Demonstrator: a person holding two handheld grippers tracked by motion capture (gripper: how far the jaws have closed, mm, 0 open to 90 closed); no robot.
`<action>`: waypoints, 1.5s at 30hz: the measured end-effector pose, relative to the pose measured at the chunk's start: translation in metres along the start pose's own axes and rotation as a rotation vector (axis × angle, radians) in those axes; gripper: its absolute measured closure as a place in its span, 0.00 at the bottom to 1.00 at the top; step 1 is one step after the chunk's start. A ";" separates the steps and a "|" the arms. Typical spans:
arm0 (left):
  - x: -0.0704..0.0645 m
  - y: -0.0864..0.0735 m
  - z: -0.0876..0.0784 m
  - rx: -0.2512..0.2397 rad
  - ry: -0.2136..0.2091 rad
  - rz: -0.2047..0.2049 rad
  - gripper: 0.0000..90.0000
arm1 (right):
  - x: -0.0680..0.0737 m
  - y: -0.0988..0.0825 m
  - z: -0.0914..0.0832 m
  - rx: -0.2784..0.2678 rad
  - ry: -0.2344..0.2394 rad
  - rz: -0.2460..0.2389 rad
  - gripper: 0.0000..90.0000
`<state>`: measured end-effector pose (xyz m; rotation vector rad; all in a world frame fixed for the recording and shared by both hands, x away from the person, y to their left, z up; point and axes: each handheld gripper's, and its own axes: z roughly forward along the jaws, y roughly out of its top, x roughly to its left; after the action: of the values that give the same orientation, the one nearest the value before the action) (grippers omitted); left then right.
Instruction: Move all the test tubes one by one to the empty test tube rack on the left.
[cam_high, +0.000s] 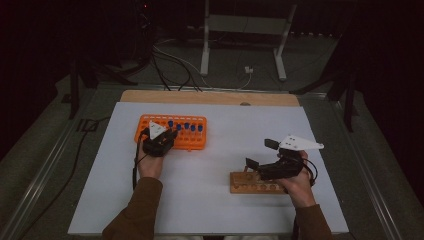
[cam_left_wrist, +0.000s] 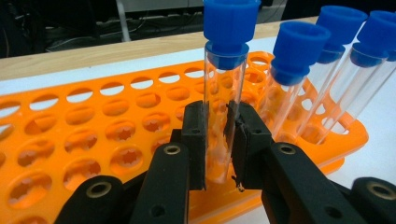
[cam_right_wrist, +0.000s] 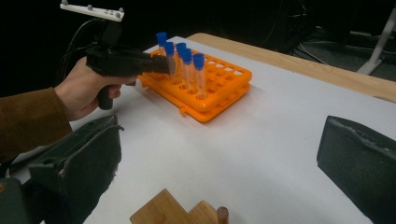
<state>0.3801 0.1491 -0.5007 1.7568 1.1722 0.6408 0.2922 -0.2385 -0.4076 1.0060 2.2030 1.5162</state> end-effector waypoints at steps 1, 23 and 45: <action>0.000 0.000 0.000 0.004 0.002 0.007 0.87 | 0.000 0.000 0.000 0.000 0.000 0.001 0.00; 0.000 -0.004 -0.005 0.038 0.018 0.010 0.71 | 0.000 -0.008 0.004 0.009 0.002 0.004 0.00; 0.019 0.011 -0.084 -0.052 -0.033 -0.030 0.18 | -0.009 -0.019 -0.011 -0.027 -0.070 0.004 0.00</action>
<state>0.3261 0.1974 -0.4539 1.6971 1.1479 0.6162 0.2852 -0.2563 -0.4218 1.0400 2.1279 1.4855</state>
